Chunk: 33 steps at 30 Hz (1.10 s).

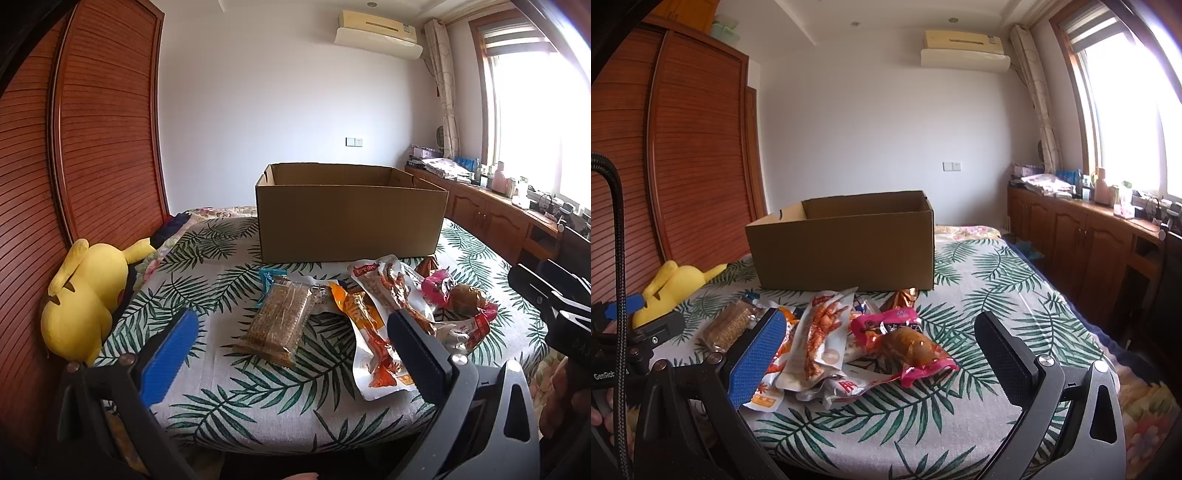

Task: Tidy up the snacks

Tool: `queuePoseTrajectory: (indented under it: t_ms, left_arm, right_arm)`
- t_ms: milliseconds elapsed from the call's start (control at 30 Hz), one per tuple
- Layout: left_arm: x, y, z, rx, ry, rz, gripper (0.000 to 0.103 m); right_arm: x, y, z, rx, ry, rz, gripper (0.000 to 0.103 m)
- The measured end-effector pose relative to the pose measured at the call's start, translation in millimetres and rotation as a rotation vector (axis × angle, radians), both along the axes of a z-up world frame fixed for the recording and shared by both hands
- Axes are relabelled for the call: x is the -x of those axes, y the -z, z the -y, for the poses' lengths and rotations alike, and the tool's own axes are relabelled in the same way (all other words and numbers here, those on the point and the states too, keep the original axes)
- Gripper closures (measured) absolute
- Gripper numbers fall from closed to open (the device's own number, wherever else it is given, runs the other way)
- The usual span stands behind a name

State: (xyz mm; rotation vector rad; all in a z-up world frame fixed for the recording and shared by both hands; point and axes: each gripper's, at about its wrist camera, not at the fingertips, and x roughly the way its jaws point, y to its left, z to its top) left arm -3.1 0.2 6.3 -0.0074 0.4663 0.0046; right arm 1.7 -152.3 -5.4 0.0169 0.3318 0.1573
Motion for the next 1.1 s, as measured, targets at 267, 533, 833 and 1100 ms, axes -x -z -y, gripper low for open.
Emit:
queuePoseTrajectory:
  t_ms: [267, 533, 833, 1100]
  left_arm:
    - [1.2, 2.8, -0.9, 0.0, -0.001, 0.002, 0.0]
    - [2.4, 4.7, -1.2, 0.0, 0.0, 0.002, 0.0]
    - [2.6, 4.4, -1.3, -0.001, 0.0, 0.003, 0.0]
    - [2.4, 3.6, -0.7, -0.001, 0.0, 0.003, 0.0]
  right_arm:
    - [1.9, -0.2, 0.9, 0.001, 0.002, 0.002, 0.0]
    - [1.8, -0.2, 1.0, 0.001, 0.002, 0.002, 0.0]
    - [2.7, 0.1, 1.8, -0.001, 0.001, 0.004, 0.0]
    - [2.9, 0.0, 2.0, 0.0, 0.001, 0.004, 0.0]
